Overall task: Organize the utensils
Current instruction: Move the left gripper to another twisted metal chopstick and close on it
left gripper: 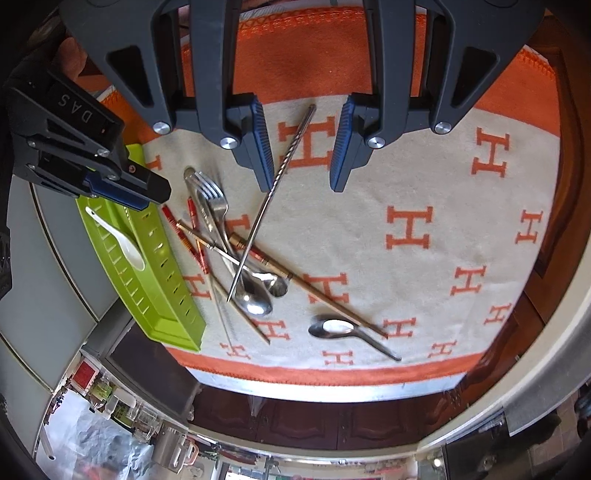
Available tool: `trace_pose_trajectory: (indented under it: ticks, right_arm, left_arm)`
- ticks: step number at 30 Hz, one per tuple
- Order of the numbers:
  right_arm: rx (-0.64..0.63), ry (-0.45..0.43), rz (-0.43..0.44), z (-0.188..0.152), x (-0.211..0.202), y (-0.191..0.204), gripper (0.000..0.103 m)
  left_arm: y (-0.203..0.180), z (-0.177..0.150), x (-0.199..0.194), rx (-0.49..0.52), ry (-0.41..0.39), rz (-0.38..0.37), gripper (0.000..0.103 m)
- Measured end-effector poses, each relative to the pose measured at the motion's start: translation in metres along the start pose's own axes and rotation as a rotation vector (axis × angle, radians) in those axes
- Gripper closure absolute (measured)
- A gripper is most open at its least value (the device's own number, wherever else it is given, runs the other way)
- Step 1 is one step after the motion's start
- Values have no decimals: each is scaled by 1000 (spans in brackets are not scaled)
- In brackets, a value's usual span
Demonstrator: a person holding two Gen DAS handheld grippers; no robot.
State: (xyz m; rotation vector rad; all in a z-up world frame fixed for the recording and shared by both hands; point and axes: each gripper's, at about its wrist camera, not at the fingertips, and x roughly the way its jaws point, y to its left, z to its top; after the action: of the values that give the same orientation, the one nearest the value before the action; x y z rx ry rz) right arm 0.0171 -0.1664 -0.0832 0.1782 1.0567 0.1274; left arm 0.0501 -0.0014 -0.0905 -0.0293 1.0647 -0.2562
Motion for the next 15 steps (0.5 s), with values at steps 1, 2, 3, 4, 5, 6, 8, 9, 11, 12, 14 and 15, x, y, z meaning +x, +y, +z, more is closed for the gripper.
trace_pose_trajectory:
  ticks: [1, 2, 3, 4, 5, 6, 8, 9, 11, 12, 14, 15]
  right_arm:
    - [-2, 6, 8, 0, 2, 1, 76]
    - [-3, 10, 11, -1, 4, 2, 76]
    - [-2, 14, 12, -1, 6, 3, 76]
    - [0, 17, 16, 0, 8, 2, 76]
    - [3, 18, 19, 0, 10, 3, 76]
    - [7, 20, 25, 1, 11, 2, 76]
    - [17, 24, 32, 1, 15, 0, 76]
    - [22, 24, 32, 2, 16, -1, 76]
    - [30, 25, 34, 3, 18, -4, 76]
    - [34, 24, 35, 3, 19, -5, 76]
    - [40, 19, 35, 4, 19, -9, 76]
    - [42, 16, 32, 4, 19, -11, 76]
  left_arm:
    - [3, -1, 4, 1, 18, -10, 75]
    - [5, -2, 9, 5, 37, -20, 75]
    - [7, -3, 14, 6, 55, -25, 75]
    - [8, -4, 18, 8, 66, -32, 75]
    - [9, -5, 21, 13, 71, -41, 75]
    - [8, -5, 24, 21, 75, -50, 75]
    - [5, -3, 28, 46, 80, -69, 75]
    - [2, -1, 30, 55, 79, -76, 75]
    - [-3, 5, 37, 79, 91, -102, 75]
    - [-7, 8, 40, 89, 101, -114, 75]
    - [-13, 14, 51, 106, 115, -118, 75]
    - [-17, 18, 57, 114, 121, -112, 75]
